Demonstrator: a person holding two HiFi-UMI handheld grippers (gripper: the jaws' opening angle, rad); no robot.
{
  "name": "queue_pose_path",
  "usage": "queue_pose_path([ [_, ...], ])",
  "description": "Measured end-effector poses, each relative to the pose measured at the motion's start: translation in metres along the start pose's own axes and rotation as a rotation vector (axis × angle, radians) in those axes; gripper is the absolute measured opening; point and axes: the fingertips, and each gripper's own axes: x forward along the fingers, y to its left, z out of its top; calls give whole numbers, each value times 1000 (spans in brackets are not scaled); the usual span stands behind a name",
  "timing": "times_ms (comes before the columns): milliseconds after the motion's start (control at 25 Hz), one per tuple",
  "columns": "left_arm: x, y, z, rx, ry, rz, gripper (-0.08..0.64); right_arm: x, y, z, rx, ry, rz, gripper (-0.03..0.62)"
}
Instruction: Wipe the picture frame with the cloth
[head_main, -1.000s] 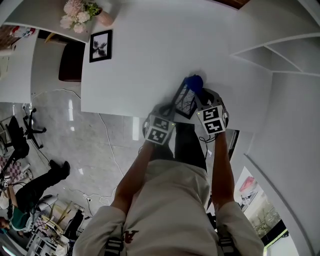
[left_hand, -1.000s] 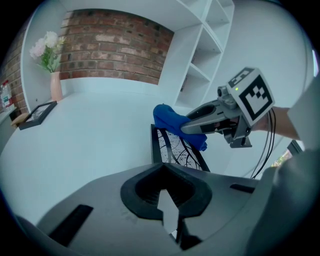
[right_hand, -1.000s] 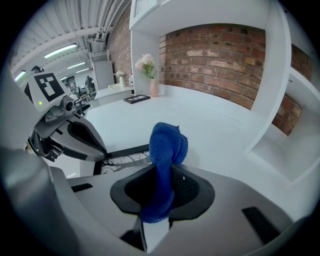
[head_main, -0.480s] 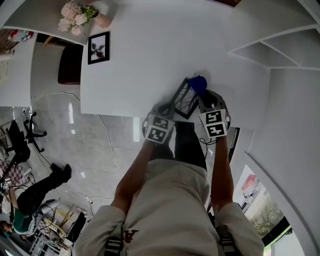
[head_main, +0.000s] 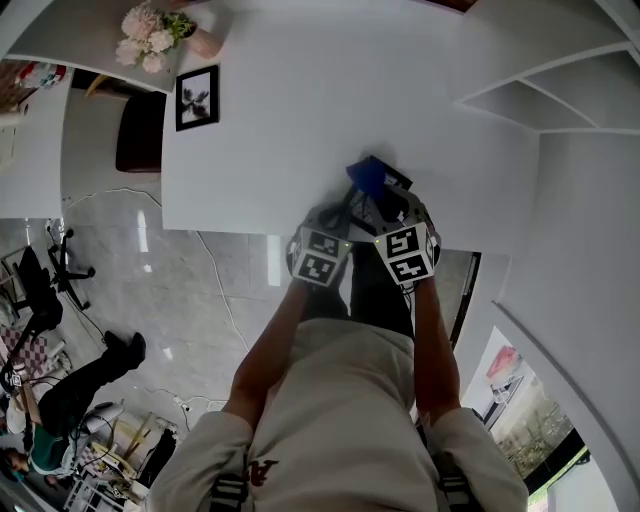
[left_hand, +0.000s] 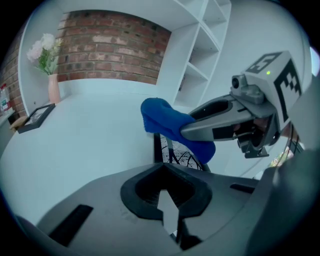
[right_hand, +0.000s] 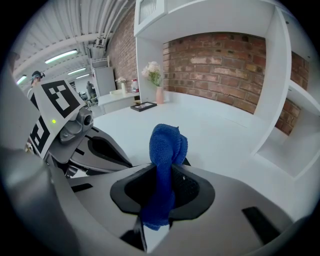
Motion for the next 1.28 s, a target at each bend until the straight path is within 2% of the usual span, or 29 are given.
queue_pose_path([
  [400,0,0,0,6,2,4,0,18,20,-12,-6,60,45,81],
  [880,0,0,1,0,-2,10,0,1,0,-33,12,99,5,81],
  [1280,0,2,0,4,3,12,0,-11,-13,-45,71,94,-31,82],
])
